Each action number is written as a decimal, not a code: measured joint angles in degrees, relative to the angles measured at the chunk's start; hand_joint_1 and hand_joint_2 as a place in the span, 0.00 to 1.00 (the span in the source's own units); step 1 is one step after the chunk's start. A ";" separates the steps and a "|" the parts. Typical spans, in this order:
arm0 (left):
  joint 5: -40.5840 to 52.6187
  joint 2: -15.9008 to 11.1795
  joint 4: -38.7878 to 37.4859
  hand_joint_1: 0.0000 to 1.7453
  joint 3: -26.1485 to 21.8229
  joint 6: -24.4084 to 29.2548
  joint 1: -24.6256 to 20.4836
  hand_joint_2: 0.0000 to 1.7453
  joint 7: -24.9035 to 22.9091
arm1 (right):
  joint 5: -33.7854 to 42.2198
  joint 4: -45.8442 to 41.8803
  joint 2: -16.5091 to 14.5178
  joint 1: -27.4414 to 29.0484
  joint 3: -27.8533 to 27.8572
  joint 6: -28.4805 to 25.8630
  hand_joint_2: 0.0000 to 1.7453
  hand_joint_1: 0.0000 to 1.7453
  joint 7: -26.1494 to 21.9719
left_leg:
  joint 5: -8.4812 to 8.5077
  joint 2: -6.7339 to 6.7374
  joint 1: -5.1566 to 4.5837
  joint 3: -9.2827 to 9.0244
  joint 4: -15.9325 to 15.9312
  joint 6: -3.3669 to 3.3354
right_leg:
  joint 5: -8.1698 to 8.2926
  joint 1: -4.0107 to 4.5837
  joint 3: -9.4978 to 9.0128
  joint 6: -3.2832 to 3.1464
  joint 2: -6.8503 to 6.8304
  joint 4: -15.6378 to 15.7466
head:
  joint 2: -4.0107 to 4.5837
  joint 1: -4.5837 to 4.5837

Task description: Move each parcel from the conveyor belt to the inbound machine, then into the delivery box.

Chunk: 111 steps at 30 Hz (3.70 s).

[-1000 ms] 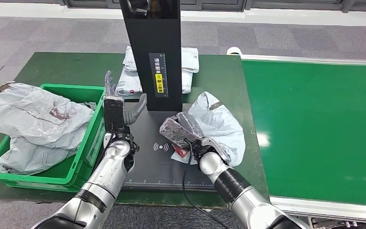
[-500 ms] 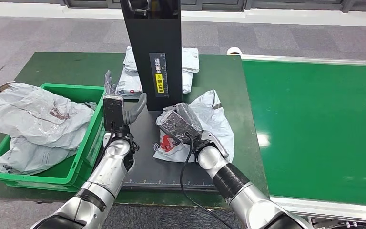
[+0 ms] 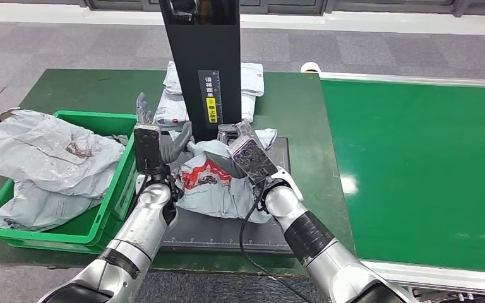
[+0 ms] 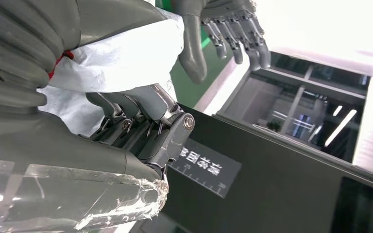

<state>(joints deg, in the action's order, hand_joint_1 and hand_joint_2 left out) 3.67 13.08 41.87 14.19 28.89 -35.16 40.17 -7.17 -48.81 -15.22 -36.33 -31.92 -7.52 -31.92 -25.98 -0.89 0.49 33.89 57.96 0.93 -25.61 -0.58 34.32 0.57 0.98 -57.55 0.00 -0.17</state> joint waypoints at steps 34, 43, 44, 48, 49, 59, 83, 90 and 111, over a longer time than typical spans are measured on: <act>10.35 -1.64 -2.65 0.00 5.00 -5.90 -0.16 1.00 -0.36 | 2.58 3.20 6.32 3.38 6.43 -4.05 0.00 0.00 4.80 | 0.00 -0.04 -0.04 0.00 0.02 0.00 | 0.00 -0.04 0.01 0.00 -0.02 0.02 | 0.00 -0.01; 13.35 -2.19 -2.96 0.00 6.99 -7.95 -0.30 1.00 -0.90 | 4.94 1.75 7.38 4.42 8.10 -1.92 0.00 0.00 3.70 | 0.00 -0.03 -0.04 0.00 0.03 0.00 | 0.00 -0.04 0.02 0.01 -0.02 0.02 | 0.00 0.01; 14.92 -2.31 -3.22 0.00 7.76 -8.57 -0.39 1.00 -1.32 | 5.86 1.39 7.56 4.54 8.44 -1.21 0.00 0.00 3.10 | 0.00 -0.03 -0.05 0.00 0.03 0.00 | 0.00 -0.04 0.02 0.01 -0.02 0.02 | 0.00 0.01; 19.73 -2.60 -4.66 0.00 10.96 -9.24 -0.65 1.00 -2.40 | 8.39 0.32 8.52 4.75 10.25 2.36 0.00 0.00 2.32 | 0.00 -0.03 -0.06 0.01 0.03 -0.01 | 0.01 -0.06 0.01 0.01 -0.02 0.02 | 0.00 -0.01; 20.04 -2.60 -4.93 0.00 11.42 -9.15 -0.66 1.00 -2.44 | 8.79 0.29 8.77 4.75 10.53 3.49 0.00 0.00 2.70 | 0.00 -0.02 -0.07 0.01 0.03 -0.01 | 0.01 -0.07 0.01 0.01 -0.01 0.02 | 0.00 -0.01; 18.18 -2.61 -3.85 0.00 11.85 -8.32 -0.65 1.00 -2.91 | 8.49 2.45 9.95 4.82 10.87 12.66 0.00 0.00 7.31 | 0.00 -0.03 -0.08 0.02 0.02 -0.01 | 0.01 -0.06 0.02 0.02 -0.02 0.00 | 0.00 0.00; 28.90 -2.18 -8.86 0.00 23.58 -43.56 -2.67 1.00 -9.09 | 3.30 8.25 8.79 0.43 10.80 16.55 0.00 0.00 10.43 | 0.01 -0.09 -0.09 0.05 0.03 -0.02 | 0.01 -0.08 0.01 0.02 -0.10 0.01 | 0.00 0.01; 39.68 -1.95 -15.84 0.00 32.66 -44.53 -5.58 1.00 -21.60 | 3.88 7.87 8.75 0.21 10.83 15.45 0.00 0.00 10.93 | 0.02 -0.10 -0.09 0.01 0.03 -0.04 | 0.02 -0.07 -0.06 0.02 -0.11 0.01 | 0.00 -0.01; 46.91 -4.59 -18.29 1.00 30.84 -7.28 -6.38 1.00 -32.45 | 5.19 -8.61 9.42 10.75 16.47 11.07 0.00 0.00 6.99 | 0.17 -0.03 -0.08 -0.25 0.02 0.01 | 0.18 -0.02 -0.22 -0.02 -0.06 0.00 | 0.00 0.00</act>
<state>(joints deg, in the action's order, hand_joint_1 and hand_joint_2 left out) 50.58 8.49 23.57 45.03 21.61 -41.54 7.72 -1.98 -57.42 -5.80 -25.58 -15.45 3.55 -24.93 -25.81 -0.92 0.41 33.64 57.98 0.95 -25.43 -0.59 34.11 0.54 0.92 -57.55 0.00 -0.17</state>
